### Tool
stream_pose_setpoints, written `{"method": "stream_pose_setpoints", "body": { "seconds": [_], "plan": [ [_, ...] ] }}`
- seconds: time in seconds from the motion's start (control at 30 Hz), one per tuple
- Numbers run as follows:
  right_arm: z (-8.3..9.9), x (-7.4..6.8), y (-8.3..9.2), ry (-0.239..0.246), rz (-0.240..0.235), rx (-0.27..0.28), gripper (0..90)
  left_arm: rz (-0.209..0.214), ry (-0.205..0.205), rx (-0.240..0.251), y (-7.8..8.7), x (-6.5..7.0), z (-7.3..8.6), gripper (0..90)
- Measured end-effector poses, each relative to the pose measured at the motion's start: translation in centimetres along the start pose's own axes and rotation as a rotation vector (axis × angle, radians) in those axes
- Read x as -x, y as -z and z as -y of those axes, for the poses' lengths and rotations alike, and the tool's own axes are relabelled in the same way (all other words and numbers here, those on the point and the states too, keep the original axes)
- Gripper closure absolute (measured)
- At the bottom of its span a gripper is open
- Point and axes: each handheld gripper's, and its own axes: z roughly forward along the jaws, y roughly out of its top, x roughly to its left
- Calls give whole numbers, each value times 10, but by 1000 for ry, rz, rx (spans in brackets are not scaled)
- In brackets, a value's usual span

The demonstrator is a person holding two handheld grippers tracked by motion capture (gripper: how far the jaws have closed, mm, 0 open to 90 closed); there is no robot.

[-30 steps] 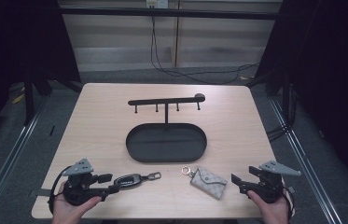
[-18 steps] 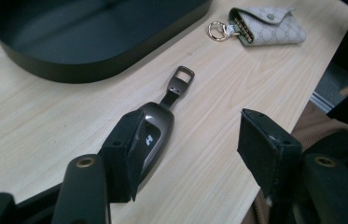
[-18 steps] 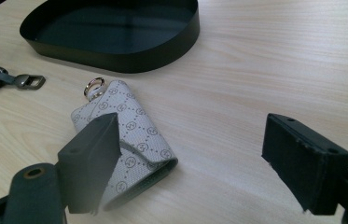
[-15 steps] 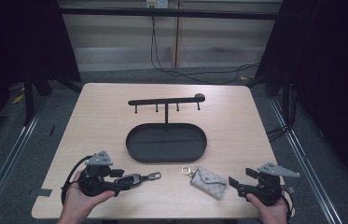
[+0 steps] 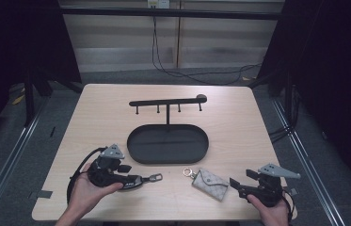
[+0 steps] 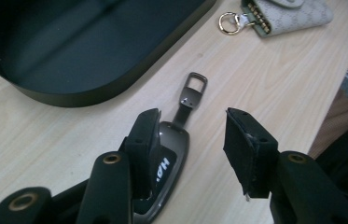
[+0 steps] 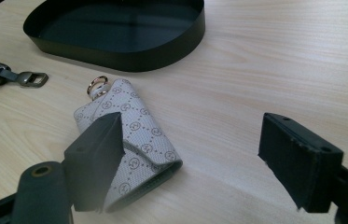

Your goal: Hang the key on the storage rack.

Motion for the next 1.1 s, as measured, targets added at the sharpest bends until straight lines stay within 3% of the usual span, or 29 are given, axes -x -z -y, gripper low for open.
{"method": "stream_pose_setpoints", "body": {
  "seconds": [0.17, 0.27, 0.3, 0.43, 0.5, 0.67, 0.8, 0.9, 1.1],
  "plan": [
    [0, 1, 0, -4, -2, 1, 220, 34, -9, -24, -4, -5, -10, 549],
    [0, 0, -1, 1, -5, -10, 220, 45, -26, -63, -5, -7, -13, 542],
    [0, 0, -1, 5, -11, -10, 219, 43, -15, -62, -5, -7, -14, 543],
    [-1, 0, -3, 11, -20, -16, 215, 56, -49, -94, -3, -6, -22, 548],
    [-1, 0, -4, 8, -23, -19, 215, 76, -73, -118, -5, -4, -26, 624],
    [-1, 0, -5, 9, -25, -27, 215, 72, -134, -226, -13, -3, -39, 647],
    [-1, 0, -5, 8, -23, -26, 215, 72, -161, -268, -18, -1, -47, 621],
    [-1, 0, -5, 12, -25, -27, 214, 33, -172, -297, -26, -1, -50, 607],
    [-1, -1, -7, 21, -27, -41, 193, 66, -189, -343, -42, -3, -54, 630]
  ]
}}
